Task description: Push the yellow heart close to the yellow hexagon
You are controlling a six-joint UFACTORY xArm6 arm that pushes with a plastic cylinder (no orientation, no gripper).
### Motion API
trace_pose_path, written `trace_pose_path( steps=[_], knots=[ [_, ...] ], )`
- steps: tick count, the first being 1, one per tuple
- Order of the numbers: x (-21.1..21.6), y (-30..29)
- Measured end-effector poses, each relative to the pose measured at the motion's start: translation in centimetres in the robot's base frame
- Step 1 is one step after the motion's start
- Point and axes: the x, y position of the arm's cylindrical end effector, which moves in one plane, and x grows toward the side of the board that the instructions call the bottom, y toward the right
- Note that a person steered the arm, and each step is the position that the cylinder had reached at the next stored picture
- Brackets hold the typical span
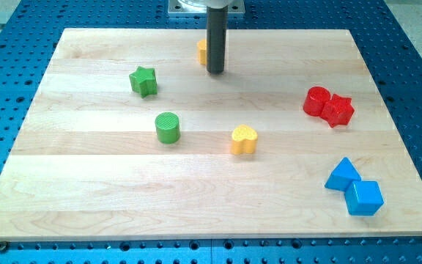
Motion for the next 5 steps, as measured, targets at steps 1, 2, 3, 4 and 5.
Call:
trace_pose_path(
  steps=[1, 2, 3, 4, 5],
  knots=[
    [-1.0, -0.6],
    [-2.9, -0.6],
    [-3.8, -1.0],
    [0.9, -1.5],
    [7.6, -0.1]
  ],
)
